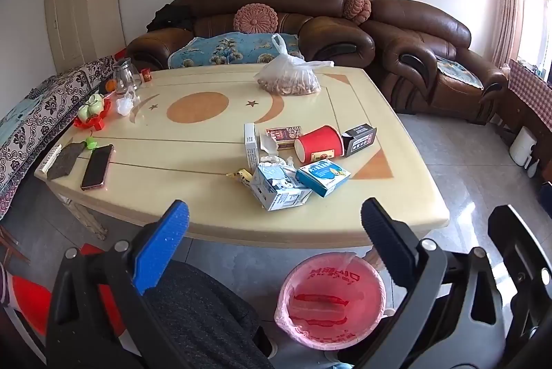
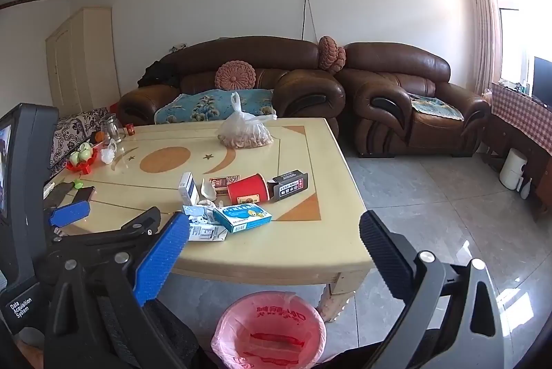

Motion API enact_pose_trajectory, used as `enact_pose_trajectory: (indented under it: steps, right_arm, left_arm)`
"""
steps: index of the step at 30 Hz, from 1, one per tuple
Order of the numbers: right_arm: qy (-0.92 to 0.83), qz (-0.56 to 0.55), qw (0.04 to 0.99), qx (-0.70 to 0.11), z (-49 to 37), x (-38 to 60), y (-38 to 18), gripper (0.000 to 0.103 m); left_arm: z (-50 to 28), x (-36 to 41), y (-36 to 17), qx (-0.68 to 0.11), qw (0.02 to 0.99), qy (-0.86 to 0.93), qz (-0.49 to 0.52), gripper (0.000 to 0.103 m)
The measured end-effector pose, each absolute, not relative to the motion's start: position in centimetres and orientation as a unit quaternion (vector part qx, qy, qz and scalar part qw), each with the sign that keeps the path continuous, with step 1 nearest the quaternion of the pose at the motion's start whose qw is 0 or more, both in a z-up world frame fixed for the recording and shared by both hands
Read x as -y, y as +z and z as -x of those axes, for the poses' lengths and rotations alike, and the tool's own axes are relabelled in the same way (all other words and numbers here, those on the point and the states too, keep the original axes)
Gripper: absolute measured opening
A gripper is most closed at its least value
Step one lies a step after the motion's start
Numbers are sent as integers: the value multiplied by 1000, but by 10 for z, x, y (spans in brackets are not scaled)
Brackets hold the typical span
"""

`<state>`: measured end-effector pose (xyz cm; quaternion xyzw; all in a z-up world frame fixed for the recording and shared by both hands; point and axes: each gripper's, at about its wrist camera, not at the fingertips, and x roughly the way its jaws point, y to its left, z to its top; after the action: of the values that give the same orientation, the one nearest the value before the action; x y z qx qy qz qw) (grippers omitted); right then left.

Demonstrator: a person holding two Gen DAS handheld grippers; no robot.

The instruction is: Collect trash

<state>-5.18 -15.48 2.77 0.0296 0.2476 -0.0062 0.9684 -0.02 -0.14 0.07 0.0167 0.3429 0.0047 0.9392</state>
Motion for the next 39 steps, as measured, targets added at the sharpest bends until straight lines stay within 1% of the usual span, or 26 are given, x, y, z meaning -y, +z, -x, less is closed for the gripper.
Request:
enact_pose_trajectory:
  steps: [2,3,27,28,39]
  right_arm:
    - [-6,-32,968,-249,49,154,27,97]
    - [0,-37,971,-237,52,157,25,97]
    - [9,-34,971,-236,55,153,30,97]
    - [10,-34,971,-236,55,153,30,97]
    - [8,-25,971,-236,53,149,31,97]
  left_arm:
    - [-1,2,1,-346,938,4,-16,98]
    - [-2,0,2,-347,938,3,-16,98]
    - [2,-2,11,-345,938,-6,5,98]
    - [1,-4,4,-346,938,-5,5,98]
    - [0,-9,1,-352,936,-6,14,98]
